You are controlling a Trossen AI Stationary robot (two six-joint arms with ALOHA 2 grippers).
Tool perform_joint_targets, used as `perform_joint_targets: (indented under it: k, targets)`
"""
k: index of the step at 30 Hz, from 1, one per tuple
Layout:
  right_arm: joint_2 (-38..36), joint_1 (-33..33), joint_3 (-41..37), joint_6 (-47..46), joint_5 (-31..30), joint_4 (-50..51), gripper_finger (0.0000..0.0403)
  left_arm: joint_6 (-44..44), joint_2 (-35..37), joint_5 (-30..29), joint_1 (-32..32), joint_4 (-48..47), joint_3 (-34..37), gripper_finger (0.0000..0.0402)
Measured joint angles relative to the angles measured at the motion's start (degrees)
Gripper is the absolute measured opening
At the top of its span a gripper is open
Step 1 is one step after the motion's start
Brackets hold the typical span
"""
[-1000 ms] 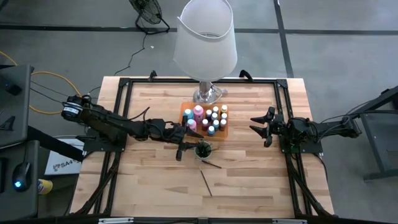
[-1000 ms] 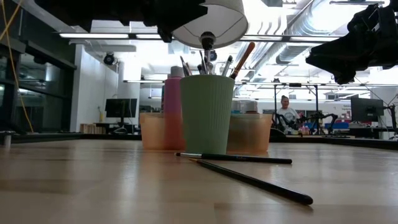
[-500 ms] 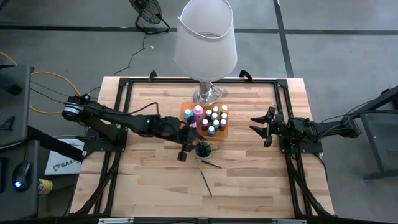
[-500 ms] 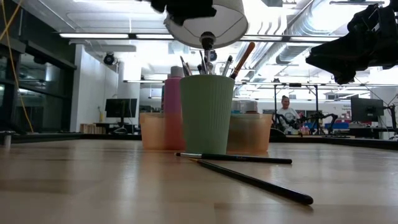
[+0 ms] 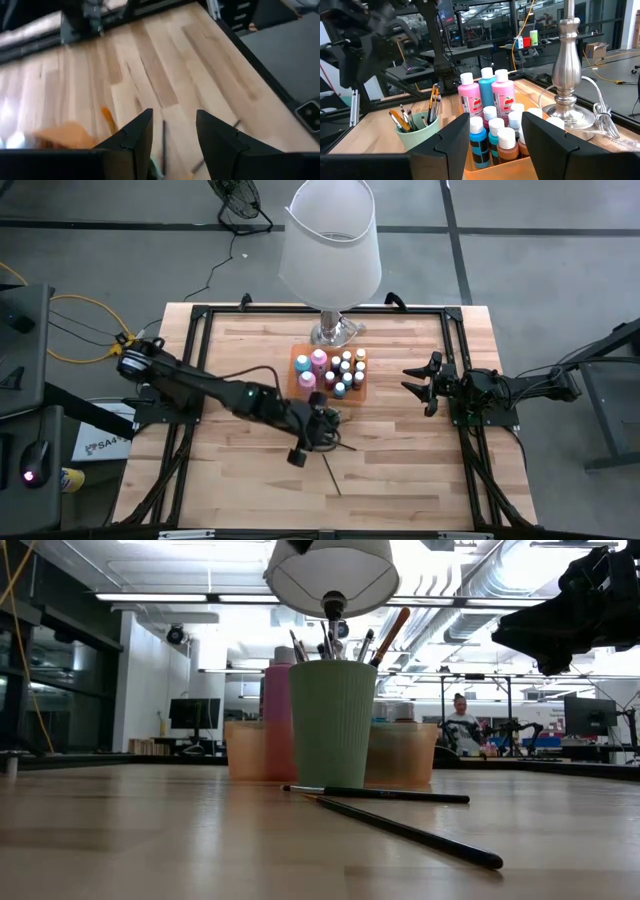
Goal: Pick & Place Paint Supplies
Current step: Put the gray paintbrushes into the green cup
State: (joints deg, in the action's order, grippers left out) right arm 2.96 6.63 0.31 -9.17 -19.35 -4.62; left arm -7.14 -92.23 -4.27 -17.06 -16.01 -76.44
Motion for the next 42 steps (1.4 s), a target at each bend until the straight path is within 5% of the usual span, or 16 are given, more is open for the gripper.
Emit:
perform_joint_targets:
  k: [8, 17, 28, 42]
  targets:
    - [0.0, 0.0, 0.0, 0.0, 0.0, 0.0, 0.0174, 25.0, 1.6, -8.2, -3.2, 3.3, 3.4, 0.0145]
    - [0.0, 0.0, 0.0, 0.0, 0.0, 0.0, 0.0174, 35.6, 5.9, -10.3, -10.6, 19.0, 16.7, 0.0145]
    - [0.0, 0.0, 0.0, 0.0, 0.0, 0.0, 0.0174, 8.0, 4.2, -2.3, -12.9, 13.3, 15.9, 0.0145]
    - [0.0, 0.0, 0.0, 0.0, 0.0, 0.1, 0.0174, -20.2, -16.3, 6.6, -9.2, -16.1, -12.4, 0.0145]
